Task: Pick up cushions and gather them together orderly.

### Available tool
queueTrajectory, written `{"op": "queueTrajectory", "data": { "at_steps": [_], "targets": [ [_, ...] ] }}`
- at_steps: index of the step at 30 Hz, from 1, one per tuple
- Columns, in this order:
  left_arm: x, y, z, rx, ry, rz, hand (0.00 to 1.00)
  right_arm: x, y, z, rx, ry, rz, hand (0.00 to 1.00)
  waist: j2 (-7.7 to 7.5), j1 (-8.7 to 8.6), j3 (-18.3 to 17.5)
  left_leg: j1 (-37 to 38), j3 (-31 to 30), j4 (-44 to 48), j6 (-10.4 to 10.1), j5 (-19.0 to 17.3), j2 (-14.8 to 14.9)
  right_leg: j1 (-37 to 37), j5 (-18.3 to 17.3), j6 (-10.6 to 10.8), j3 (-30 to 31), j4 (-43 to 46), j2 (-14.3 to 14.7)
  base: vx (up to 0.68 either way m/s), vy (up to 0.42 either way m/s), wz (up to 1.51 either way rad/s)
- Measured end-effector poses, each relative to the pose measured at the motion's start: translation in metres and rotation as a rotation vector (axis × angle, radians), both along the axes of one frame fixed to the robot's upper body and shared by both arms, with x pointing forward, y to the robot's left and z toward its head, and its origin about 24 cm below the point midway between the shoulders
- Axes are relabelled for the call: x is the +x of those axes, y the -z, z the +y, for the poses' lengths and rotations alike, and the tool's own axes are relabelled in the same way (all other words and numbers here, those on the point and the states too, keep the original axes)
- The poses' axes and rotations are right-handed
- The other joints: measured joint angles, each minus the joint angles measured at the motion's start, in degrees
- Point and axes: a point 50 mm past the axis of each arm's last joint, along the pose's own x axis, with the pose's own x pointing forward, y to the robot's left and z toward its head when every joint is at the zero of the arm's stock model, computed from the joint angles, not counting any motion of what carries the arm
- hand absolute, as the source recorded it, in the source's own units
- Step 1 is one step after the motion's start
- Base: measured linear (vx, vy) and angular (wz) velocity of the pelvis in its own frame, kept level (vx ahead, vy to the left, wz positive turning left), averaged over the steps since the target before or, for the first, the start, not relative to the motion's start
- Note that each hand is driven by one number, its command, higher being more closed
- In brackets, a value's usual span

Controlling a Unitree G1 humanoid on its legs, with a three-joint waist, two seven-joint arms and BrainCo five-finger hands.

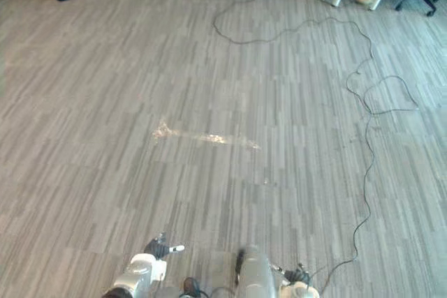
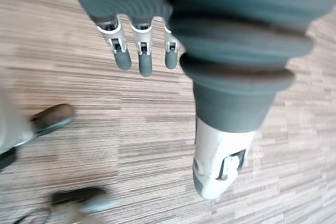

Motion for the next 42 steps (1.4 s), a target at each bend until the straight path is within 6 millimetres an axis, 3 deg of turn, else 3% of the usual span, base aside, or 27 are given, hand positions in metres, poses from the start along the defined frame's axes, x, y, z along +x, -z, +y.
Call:
{"op": "queueTrajectory", "data": {
  "at_steps": [1, 3, 4, 5, 6, 8, 11, 13, 15, 17, 18, 19, 20, 22, 24, 25, 26, 28, 30, 32, 33, 34, 36, 37, 38, 40, 42],
  "targets": [
    [0.0, 0.0, -0.005, -0.013, 0.001, 0.002, 0.0, 0.002, -0.001, -0.004, -0.009, -0.002, 0.0, 0.0, 1.12, -0.11, 0.6, 1.6, 0.0, 0.1, -0.7, -0.6, 0.8, -0.3, 1.2, -2.4, 1.0, 3.1, 1.4, 0.59, -0.294, -0.28],
    [-0.006, 0.003, -0.011, -0.032, 0.001, 0.016, 0.0, 0.008, -0.004, -0.008, -0.022, -0.003, -0.021, 0.0, 1.79, -0.23, 0.6, 1.1, -0.1, 6.1, -1.2, -0.1, 1.5, -2.9, -6.5, -3.7, 2.8, 12.8, 1.3, 0.49, -0.302, -0.3],
    [-0.008, 0.004, -0.016, -0.055, -0.014, 0.022, 0.0, 0.004, -0.004, -0.01, -0.02, 0.009, -0.012, 0.0, 2.13, -0.86, 0.9, -1.4, -0.9, 17.6, -1.3, 0.0, 4.2, -0.5, -10.7, -4.3, 2.2, 15.6, 1.4, 0.5, -0.368, 0.05],
    [-0.009, 0.004, -0.018, -0.068, -0.024, 0.023, 0.0, 0.001, -0.003, -0.011, -0.02, 0.013, -0.008, 0.0, 2.21, -1.36, 1.1, -3.9, -2.0, 25.6, -1.3, 0.9, 6.3, 1.5, -12.0, -4.4, 1.4, 15.5, 1.6, 0.61, -0.409, 0.18],
    [-0.009, 0.004, -0.021, -0.088, -0.039, 0.016, 0.0, -0.003, -0.002, -0.006, -0.01, 0.017, -0.006, 0.0, 2.42, -1.58, 1.1, -9.2, -3.0, 41.3, -1.0, 3.0, 10.2, 5.5, -13.8, -4.9, 0.4, 15.2, 2.0, 0.48, -0.278, 0.14],
    [-0.01, 0.002, -0.022, -0.107, -0.067, -0.004, 0.0, 0.0, -0.006, -0.006, -0.012, 0.036, -0.053, 0.0, 1.81, -1.17, 1.4, -15.1, 0.4, 57.4, -0.8, 3.3, 14.8, 11.8, -15.6, -5.8, -0.1, 12.9, 2.8, 0.42, -0.23, -0.17],
    [-0.003, -0.004, -0.02, -0.112, -0.085, -0.055, 0.0, 0.01, -0.011, -0.005, -0.015, 0.039, -0.108, 0.0, 0.89, 0.86, 1.4, -22.8, 7.9, 55.1, 1.1, 2.5, 15.7, 18.6, -16.5, -5.7, 1.1, 6.9, 2.8, 0.37, -0.126, -0.24],
    [-0.005, -0.004, -0.02, -0.112, -0.087, -0.055, 0.0, 0.01, -0.011, -0.004, -0.012, 0.037, -0.107, 0.0, 0.77, 1.45, 1.4, -25.0, 13.1, 40.9, 1.6, 2.5, 14.0, 22.6, -17.6, -4.9, 1.1, 3.9, 2.4, 0.41, -0.015, -0.05],
    [-0.013, -0.001, -0.022, -0.114, -0.081, -0.038, 0.0, 0.011, -0.012, -0.005, -0.016, 0.029, -0.107, 0.0, 0.68, 1.54, 1.2, -24.6, 13.6, 20.2, 0.4, 5.1, 9.0, 25.6, -19.5, -3.3, 1.2, 3.2, 1.5, 0.58, 0.059, -0.06],
    [-0.011, -0.001, -0.022, -0.111, -0.078, -0.04, 0.0, 0.011, -0.01, -0.005, -0.014, 0.03, -0.091, 0.0, 0.94, 1.67, 1.0, -24.9, 12.7, 10.2, -0.2, 7.7, 6.3, 28.6, -21.0, -0.7, 1.2, 1.8, 1.5, 0.56, 0.123, -0.12],
    [-0.014, 0.001, -0.023, -0.108, -0.07, -0.025, 0.0, 0.008, -0.008, -0.005, -0.012, 0.03, -0.076, 0.0, 1.06, 1.66, 0.9, -24.7, 12.6, 8.2, 0.6, 8.8, 5.1, 31.4, -21.6, 0.4, 1.3, 0.2, 1.6, 0.48, 0.154, -0.14],
    [-0.015, 0.002, -0.023, -0.106, -0.059, -0.014, 0.0, 0.004, -0.006, -0.005, -0.01, 0.03, -0.059, 0.0, 0.95, 1.7, 0.6, -24.6, 10.8, 7.1, 3.4, 11.4, 3.6, 33.3, -22.0, 1.1, 1.5, -0.6, 1.5, 0.62, 0.213, -0.14],
    [-0.02, 0.005, -0.023, -0.104, -0.055, 0.007, 0.0, -0.003, -0.003, -0.005, -0.004, 0.032, -0.033, 0.0, -0.17, 2.13, -1.2, -24.4, 7.5, 7.1, 7.7, 16.0, 0.4, 34.3, -22.6, 2.4, 2.4, 0.0, -0.4, 0.67, 0.198, 0.13],
    [-0.025, 0.009, -0.028, -0.096, -0.008, 0.038, 0.0, -0.021, 0.004, 0.0, 0.016, 0.037, 0.024, 0.0, -2.6, 1.36, -3.9, -23.7, 6.0, 8.7, 9.7, 12.4, -3.7, 31.6, -20.5, 5.7, 3.4, 8.5, -4.5, 0.77, 0.199, 0.65],
    [-0.028, 0.01, -0.029, -0.089, 0.022, 0.052, 0.0, -0.034, 0.008, 0.002, 0.027, 0.037, 0.075, 0.0, -3.19, 0.96, -4.2, -20.5, 2.9, 8.9, 9.1, 8.8, -6.1, 26.2, -13.6, 9.7, 6.0, 25.2, -6.0, 0.74, 0.17, 0.85],
    [-0.028, 0.01, -0.028, -0.083, 0.025, 0.055, 0.0, -0.032, 0.008, 0.003, 0.029, 0.032, 0.071, 0.0, -2.84, 0.92, -4.1, -18.0, 1.4, 7.9, 9.0, 7.6, -6.6, 22.5, -13.9, 10.1, 7.1, 33.3, -5.9, 0.49, 0.054, 0.52],
    [-0.028, 0.011, -0.025, -0.077, 0.023, 0.056, 0.0, -0.029, 0.007, 0.002, 0.027, 0.027, 0.062, 0.0, -2.32, 0.96, -3.7, -15.6, 0.8, 6.8, 8.7, 6.9, -6.6, 20.3, -15.7, 8.8, 7.2, 36.9, -5.2, 0.57, 0.032, 0.28],
    [-0.029, 0.012, -0.02, -0.058, 0.017, 0.071, 0.0, -0.02, 0.004, -0.002, 0.011, 0.006, 0.036, 0.0, 0.54, 0.95, -2.7, -7.9, -0.1, 2.3, 8.3, 6.6, -5.0, 14.7, -20.3, 2.9, 6.0, 37.4, -2.7, 0.44, -0.008, 0.1],
    [-0.026, 0.011, -0.019, -0.053, 0.018, 0.064, 0.0, -0.013, 0.0, -0.009, -0.014, -0.005, 0.011, 0.0, 2.54, 0.63, -2.3, -4.1, -0.9, 0.6, 8.1, 6.4, -3.1, 7.7, -21.1, 1.3, 4.4, 30.2, -0.6, 0.44, -0.135, 0.29],
    [-0.021, 0.01, -0.02, -0.053, 0.023, 0.053, 0.0, -0.012, -0.001, -0.01, -0.018, -0.004, 0.006, 0.0, 2.25, -0.01, -2.1, -2.8, -2.3, 0.6, 6.4, 5.3, -2.3, 3.6, -16.9, 1.7, 4.9, 18.1, -0.1, 0.39, -0.24, 0.7],
    [-0.019, 0.009, -0.018, -0.047, 0.024, 0.047, 0.0, -0.014, 0.0, -0.007, -0.01, -0.002, 0.012, 0.0, 0.65, -0.45, -1.4, -1.2, -3.4, 0.5, 2.9, 3.0, -2.7, 3.4, -9.0, 1.9, 6.7, 7.7, -0.3, 0.3, -0.244, 0.78],
    [-0.018, 0.009, -0.021, -0.059, 0.018, 0.052, 0.0, -0.015, 0.001, -0.008, -0.008, -0.002, 0.021, 0.0, 0.93, -0.66, -0.3, 0.9, -4.5, 0.1, 0.8, 1.5, -2.0, 4.2, -5.1, -0.2, 6.5, 9.4, 0.2, 0.4, -0.33, 0.48],
    [-0.024, 0.011, -0.031, -0.091, 0.028, 0.063, 0.0, -0.016, 0.0, -0.013, -0.019, 0.017, 0.016, 0.0, 2.2, 0.02, -1.2, 0.1, -4.7, 2.7, 1.2, 1.8, -0.6, 3.6, -10.4, 0.0, 6.6, 12.5, 1.3, 0.41, -0.35, 0.16],
    [-0.026, 0.011, -0.031, -0.095, 0.026, 0.067, 0.0, -0.017, 0.0, -0.014, -0.017, 0.033, 0.014, 0.0, 1.65, -0.6, -0.8, -0.6, -4.8, 7.2, 0.9, 1.5, 0.4, 4.9, -12.4, -0.4, 4.9, 13.9, 0.5, 0.41, -0.364, 0.54],
    [-0.028, 0.012, -0.031, -0.1, 0.021, 0.073, 0.0, -0.023, 0.001, -0.013, -0.012, 0.052, 0.021, 0.0, 2.12, -1.15, -1.0, -3.2, -4.8, 14.4, -0.4, 1.0, 2.3, 7.0, -13.8, -0.7, 3.1, 13.6, 0.3, 0.34, -0.302, 0.81],
    [-0.023, 0.009, -0.029, -0.111, -0.003, 0.042, 0.0, -0.039, 0.004, -0.008, 0.002, 0.07, 0.047, 0.0, 2.02, -1.11, -1.0, -10.6, -4.0, 35.7, -3.8, 2.8, 7.4, 13.4, -16.4, -1.5, -0.7, 12.1, -0.3, 0.34, -0.254, 0.83],
    [-0.024, 0.007, -0.027, -0.117, -0.03, 0.03, 0.0, -0.044, 0.005, -0.004, 0.021, 0.095, 0.045, 0.0, 1.62, -0.21, -1.1, -14.8, 1.5, 48.0, -1.4, 2.4, 11.8, 19.0, -17.5, -2.1, -2.8, 9.3, -0.1, 0.36, -0.194, 0.41]
  ]
}}
